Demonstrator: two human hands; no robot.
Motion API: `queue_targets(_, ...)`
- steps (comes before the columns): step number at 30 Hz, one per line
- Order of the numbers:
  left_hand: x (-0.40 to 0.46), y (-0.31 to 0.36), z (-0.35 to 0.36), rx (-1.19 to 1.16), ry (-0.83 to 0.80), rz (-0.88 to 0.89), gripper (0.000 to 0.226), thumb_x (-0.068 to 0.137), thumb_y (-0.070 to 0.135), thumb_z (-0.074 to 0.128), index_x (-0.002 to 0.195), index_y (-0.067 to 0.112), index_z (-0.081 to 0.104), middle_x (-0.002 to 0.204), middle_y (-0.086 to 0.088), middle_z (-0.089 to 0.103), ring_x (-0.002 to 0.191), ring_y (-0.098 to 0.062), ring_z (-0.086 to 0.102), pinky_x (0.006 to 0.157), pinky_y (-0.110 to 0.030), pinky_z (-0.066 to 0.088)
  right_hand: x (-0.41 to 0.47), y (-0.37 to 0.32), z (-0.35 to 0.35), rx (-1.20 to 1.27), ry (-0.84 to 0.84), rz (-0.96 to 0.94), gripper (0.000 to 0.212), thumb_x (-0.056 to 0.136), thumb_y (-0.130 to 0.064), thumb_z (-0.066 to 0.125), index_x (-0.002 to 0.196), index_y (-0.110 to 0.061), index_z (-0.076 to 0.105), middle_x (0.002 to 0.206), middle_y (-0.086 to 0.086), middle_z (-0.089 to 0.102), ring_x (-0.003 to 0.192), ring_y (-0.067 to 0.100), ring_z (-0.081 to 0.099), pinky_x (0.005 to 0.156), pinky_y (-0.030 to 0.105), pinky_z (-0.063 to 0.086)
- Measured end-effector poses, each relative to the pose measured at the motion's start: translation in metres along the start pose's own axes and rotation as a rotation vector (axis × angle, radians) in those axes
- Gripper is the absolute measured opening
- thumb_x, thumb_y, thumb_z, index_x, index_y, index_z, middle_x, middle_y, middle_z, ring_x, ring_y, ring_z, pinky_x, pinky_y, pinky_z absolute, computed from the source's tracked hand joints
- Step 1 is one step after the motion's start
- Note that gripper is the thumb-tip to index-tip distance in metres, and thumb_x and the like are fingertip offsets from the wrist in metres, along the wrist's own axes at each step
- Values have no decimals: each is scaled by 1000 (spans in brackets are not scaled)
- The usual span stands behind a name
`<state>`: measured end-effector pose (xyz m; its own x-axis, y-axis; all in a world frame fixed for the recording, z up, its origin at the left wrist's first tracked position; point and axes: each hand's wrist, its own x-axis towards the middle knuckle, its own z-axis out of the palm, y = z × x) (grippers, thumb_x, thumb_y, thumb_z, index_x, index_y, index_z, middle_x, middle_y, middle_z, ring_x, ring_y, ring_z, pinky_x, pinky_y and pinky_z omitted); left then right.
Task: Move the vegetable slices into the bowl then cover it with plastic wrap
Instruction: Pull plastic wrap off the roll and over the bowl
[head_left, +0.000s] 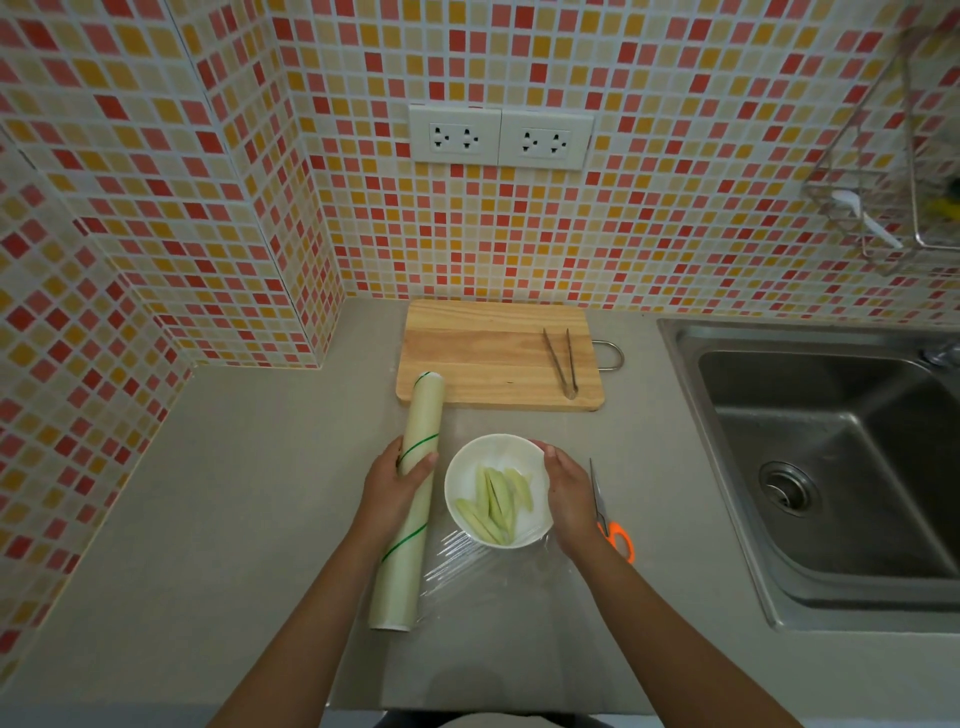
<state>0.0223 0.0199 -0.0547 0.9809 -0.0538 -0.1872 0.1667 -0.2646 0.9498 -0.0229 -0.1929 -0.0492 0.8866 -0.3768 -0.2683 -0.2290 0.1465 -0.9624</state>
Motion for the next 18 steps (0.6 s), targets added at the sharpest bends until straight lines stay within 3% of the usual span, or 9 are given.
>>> queue_targets(3,0,0,-2,-12,18,-26,28,89,33,65,115,25,60,106,10,66,96,-13,64,80,-23,48,0,0,0,9,-1,-1,35,103,-14,35,115,0,65,105,12,69,89,17,64,70,15,54)
queue_targets(6,-1,2,-3,-12,26,-2,13,89,31,64,99,39,59,95,18,66,81,7,62,69,-13,44,0,0,0,-2,7,6,35,103,-16,36,114,-3,66,105,11,69,93,18,64,77,25,54)
queue_targets(8,0,3,-4,-16,14,0,15,91,29,62,103,37,59,94,20,65,77,14,61,68,-12,43,0,-1,0,-6,17,13,35,103,-17,36,113,-5,67,105,10,69,93,19,64,79,28,53)
queue_targets(11,1,0,-6,-41,-2,-18,18,94,28,57,112,30,59,97,18,65,85,4,62,68,-12,44,0,-2,1,-5,18,13,35,102,-17,36,112,-4,67,103,8,69,89,14,64,74,21,53)
queue_targets(14,2,-4,-7,-46,-6,-46,23,97,28,51,117,20,60,102,5,66,88,-8,60,70,-18,43,0,-2,-1,1,1,17,35,102,-17,37,115,-2,66,102,9,69,86,12,66,68,15,54)
queue_targets(18,3,-6,-8,-40,-9,-73,27,100,28,45,121,18,58,107,3,63,90,-8,58,71,-16,42,0,-2,-1,7,14,36,33,101,-15,38,110,-8,68,94,0,70,76,0,67,62,11,52)
